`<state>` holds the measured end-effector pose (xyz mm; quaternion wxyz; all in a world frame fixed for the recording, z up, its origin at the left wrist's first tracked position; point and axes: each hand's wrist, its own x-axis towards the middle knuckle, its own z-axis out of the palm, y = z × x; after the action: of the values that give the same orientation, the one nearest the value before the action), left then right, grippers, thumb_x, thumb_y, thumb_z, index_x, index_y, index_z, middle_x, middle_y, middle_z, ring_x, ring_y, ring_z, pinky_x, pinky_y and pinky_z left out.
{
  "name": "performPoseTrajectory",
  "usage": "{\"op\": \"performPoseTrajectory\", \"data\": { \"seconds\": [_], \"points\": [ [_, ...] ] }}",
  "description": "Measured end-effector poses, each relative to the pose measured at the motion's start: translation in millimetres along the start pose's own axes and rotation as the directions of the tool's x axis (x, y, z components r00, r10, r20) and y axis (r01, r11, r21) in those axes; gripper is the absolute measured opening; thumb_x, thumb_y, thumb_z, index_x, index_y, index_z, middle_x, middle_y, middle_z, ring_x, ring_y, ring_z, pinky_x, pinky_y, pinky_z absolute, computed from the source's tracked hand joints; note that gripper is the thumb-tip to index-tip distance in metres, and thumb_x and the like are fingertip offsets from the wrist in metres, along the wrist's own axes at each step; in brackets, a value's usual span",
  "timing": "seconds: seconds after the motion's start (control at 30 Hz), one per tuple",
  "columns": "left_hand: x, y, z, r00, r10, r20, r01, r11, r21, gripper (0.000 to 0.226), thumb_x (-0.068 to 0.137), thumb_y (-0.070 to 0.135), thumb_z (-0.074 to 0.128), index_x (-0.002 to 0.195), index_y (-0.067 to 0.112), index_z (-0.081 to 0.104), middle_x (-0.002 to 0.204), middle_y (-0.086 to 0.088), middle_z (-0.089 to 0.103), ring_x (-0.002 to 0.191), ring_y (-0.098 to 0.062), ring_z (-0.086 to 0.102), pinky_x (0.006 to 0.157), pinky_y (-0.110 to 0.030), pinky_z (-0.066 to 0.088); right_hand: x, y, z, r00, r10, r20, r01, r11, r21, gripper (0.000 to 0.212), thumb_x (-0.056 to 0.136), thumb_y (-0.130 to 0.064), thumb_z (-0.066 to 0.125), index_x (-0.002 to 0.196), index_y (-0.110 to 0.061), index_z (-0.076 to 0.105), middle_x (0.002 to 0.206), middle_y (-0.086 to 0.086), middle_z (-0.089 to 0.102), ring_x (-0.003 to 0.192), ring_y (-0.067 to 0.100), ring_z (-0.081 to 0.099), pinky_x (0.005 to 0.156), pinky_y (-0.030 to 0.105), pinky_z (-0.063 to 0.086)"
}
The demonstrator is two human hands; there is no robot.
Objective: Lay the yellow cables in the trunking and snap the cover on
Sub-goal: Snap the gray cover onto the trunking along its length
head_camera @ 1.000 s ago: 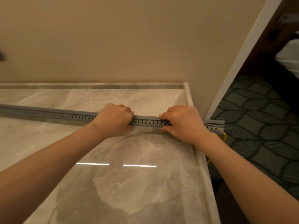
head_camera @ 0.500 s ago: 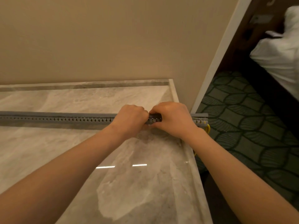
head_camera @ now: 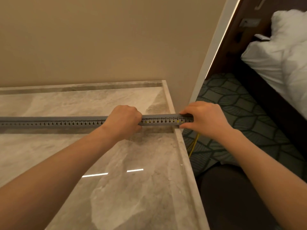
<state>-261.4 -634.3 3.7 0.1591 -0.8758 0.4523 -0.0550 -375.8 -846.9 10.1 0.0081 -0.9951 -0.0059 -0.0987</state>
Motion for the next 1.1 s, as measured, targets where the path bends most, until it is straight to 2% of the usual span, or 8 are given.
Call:
{"op": "performPoseTrajectory", "data": {
  "seconds": [0.13, 0.23, 0.37, 0.53, 0.67, 0.8, 0.97, 1.1],
  "points": [
    [-1, -1, 0, 1.000, 0.017, 0.000, -0.017, 1.000, -0.002, 0.031, 0.093, 0.041, 0.046, 0.100, 0.015, 0.060, 0.093, -0.003, 0.063, 0.077, -0.023, 0.058, 0.059, -0.030, 0.036, 9, 2, -1, 0.995, -0.068, 0.072, 0.072, 0.996, -0.054, 0.035, 0.078, -0.051, 0.064, 0.101, -0.024, 0.064, 0.090, -0.006, 0.065, 0.084, 0.016, 0.059, 0.062, 0.028, 0.042],
    [-1, -4, 0, 1.000, 0.018, -0.003, -0.018, 1.000, -0.025, 0.032, 0.092, 0.043, 0.046, 0.101, 0.015, 0.060, 0.093, -0.003, 0.063, 0.080, -0.023, 0.058, 0.060, -0.030, 0.034, 16, 4, -4, 0.987, -0.105, 0.123, 0.112, 0.992, -0.059, 0.034, 0.078, -0.052, 0.062, 0.097, -0.023, 0.064, 0.085, -0.006, 0.064, 0.078, 0.016, 0.058, 0.061, 0.028, 0.041],
    [1, -7, 1, 1.000, 0.015, -0.011, -0.015, 0.998, -0.066, 0.033, 0.090, 0.045, 0.048, 0.096, 0.015, 0.060, 0.084, -0.002, 0.061, 0.072, -0.022, 0.054, 0.058, -0.029, 0.035, 22, 7, -6, 0.975, -0.154, 0.160, 0.165, 0.985, -0.055, 0.033, 0.080, -0.051, 0.061, 0.097, -0.023, 0.064, 0.082, -0.006, 0.063, 0.074, 0.014, 0.055, 0.060, 0.026, 0.035],
    [5, -7, -2, 0.999, 0.011, -0.033, -0.015, 0.994, -0.110, 0.032, 0.085, 0.046, 0.050, 0.086, 0.017, 0.063, 0.072, 0.003, 0.052, 0.063, -0.018, 0.048, 0.053, -0.027, 0.032, 23, 11, -3, 0.969, -0.197, 0.146, 0.205, 0.978, -0.039, 0.033, 0.082, -0.049, 0.060, 0.100, -0.022, 0.065, 0.083, -0.006, 0.064, 0.073, 0.013, 0.056, 0.061, 0.026, 0.038],
    [17, 17, -9, 0.995, 0.037, -0.092, -0.059, 0.966, -0.252, 0.033, 0.087, 0.049, 0.050, 0.096, 0.019, 0.060, 0.085, 0.003, 0.057, 0.075, -0.018, 0.054, 0.054, -0.028, 0.033, 21, 10, 0, 0.968, -0.233, 0.094, 0.237, 0.971, -0.028, 0.031, 0.082, -0.047, 0.060, 0.097, -0.020, 0.065, 0.082, -0.004, 0.064, 0.074, 0.015, 0.057, 0.059, 0.027, 0.038],
    [33, 58, -13, 0.975, 0.070, -0.212, -0.144, 0.921, -0.361, 0.036, 0.091, 0.041, 0.051, 0.113, 0.014, 0.053, 0.107, -0.004, 0.056, 0.099, -0.022, 0.054, 0.067, -0.033, 0.041, 20, 9, 1, 0.967, -0.253, 0.040, 0.254, 0.967, -0.009, 0.029, 0.082, -0.044, 0.061, 0.097, -0.019, 0.066, 0.081, -0.001, 0.065, 0.076, 0.020, 0.060, 0.061, 0.032, 0.045],
    [40, 61, -11, 0.967, 0.066, -0.246, -0.155, 0.919, -0.362, 0.034, 0.090, 0.035, 0.052, 0.113, 0.010, 0.056, 0.103, -0.009, 0.057, 0.097, -0.026, 0.052, 0.066, -0.030, 0.030, 16, 15, 1, 0.984, -0.176, 0.023, 0.173, 0.978, 0.118, 0.030, 0.078, -0.046, 0.065, 0.096, -0.022, 0.067, 0.081, -0.004, 0.065, 0.075, 0.016, 0.059, 0.063, 0.033, 0.046],
    [40, 60, -16, 0.973, 0.066, -0.222, -0.148, 0.914, -0.378, 0.032, 0.089, 0.032, 0.053, 0.112, 0.010, 0.058, 0.102, -0.009, 0.057, 0.096, -0.027, 0.053, 0.070, -0.035, 0.037, 17, 30, -12, 0.974, -0.066, 0.216, -0.019, 0.929, 0.370, 0.033, 0.072, -0.041, 0.074, 0.098, -0.022, 0.069, 0.088, -0.007, 0.067, 0.077, 0.005, 0.057, 0.071, 0.022, 0.047]
  ]
}}
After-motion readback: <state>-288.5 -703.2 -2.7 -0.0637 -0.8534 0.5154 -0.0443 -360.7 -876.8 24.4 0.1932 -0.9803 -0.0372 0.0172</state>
